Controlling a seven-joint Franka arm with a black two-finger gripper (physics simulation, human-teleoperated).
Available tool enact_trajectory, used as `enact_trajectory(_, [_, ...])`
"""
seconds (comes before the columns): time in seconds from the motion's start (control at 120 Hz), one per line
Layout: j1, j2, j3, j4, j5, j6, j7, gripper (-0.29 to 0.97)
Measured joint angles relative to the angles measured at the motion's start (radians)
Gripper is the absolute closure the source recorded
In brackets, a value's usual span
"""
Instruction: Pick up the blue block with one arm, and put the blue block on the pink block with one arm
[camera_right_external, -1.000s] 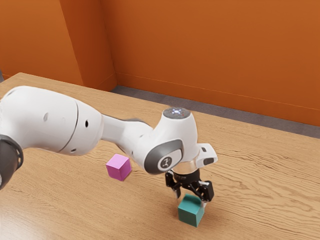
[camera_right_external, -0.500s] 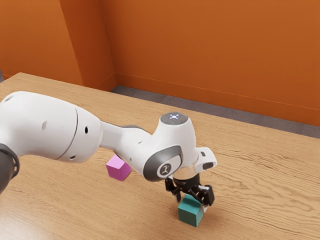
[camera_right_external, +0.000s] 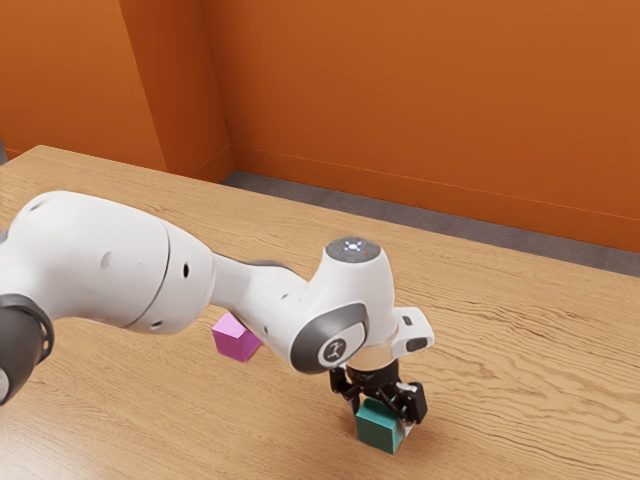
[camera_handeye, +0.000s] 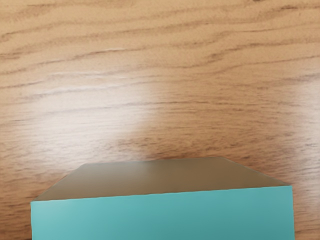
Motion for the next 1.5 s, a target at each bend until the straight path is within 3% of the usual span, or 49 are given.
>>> enact_trajectory(0.15, [-0.002,0.001,0.001,0.001,-0.001,0.002,0.002,0.03])
enact_trajectory(0.267, [-0.003,0.000,0.001,0.001,-0.001,0.002,0.004,0.09])
enact_trajectory(0.475, [-0.006,-0.001,0.002,0.001,0.003,0.003,0.001,0.32])
enact_trajectory(0.7, [-0.007,-0.003,0.004,0.001,0.009,0.004,-0.017,0.36])
enact_trajectory(0.992, [-0.079,-0.079,0.154,-0.005,0.039,-0.013,-0.040,0.39])
enact_trajectory(1.258, [-0.100,-0.292,0.380,-0.029,0.258,-0.126,0.015,0.39])
enact_trajectory(1.5, [-0.074,-0.370,0.474,-0.055,0.345,-0.233,0.201,0.39])
